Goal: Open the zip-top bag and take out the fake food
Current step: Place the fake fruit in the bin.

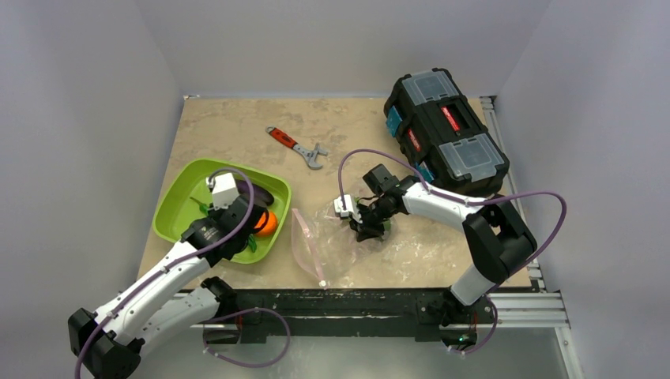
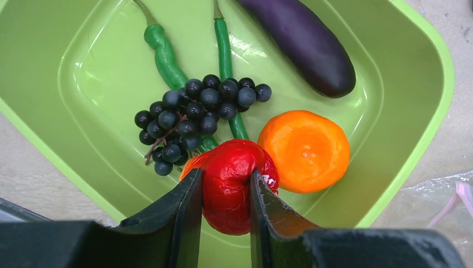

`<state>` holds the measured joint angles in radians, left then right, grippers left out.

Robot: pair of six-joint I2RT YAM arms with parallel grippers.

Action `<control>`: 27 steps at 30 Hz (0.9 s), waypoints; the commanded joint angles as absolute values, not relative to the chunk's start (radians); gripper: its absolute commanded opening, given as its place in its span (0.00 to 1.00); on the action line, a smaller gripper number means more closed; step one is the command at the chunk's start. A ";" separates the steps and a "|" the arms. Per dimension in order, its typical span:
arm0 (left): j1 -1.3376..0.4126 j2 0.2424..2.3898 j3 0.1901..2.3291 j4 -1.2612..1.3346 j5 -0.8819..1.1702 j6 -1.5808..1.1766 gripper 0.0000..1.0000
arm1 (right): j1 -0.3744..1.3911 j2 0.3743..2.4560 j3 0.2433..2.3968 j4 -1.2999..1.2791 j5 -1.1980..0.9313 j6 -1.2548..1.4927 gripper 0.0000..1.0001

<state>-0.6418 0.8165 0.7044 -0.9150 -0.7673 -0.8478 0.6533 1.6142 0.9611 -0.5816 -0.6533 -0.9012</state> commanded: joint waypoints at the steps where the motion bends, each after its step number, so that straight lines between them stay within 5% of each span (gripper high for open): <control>1: -0.637 0.805 0.699 -0.930 -0.808 -0.882 0.24 | 0.647 1.584 0.976 -0.574 -0.670 -0.907 0.07; 14: -0.637 0.777 0.711 -0.941 -0.800 -0.878 0.63 | 0.647 1.586 0.975 -0.576 -0.670 -0.908 0.07; 27: -0.637 0.715 0.749 -0.934 -0.708 -0.826 0.72 | 0.647 1.587 0.976 -0.577 -0.669 -0.911 0.07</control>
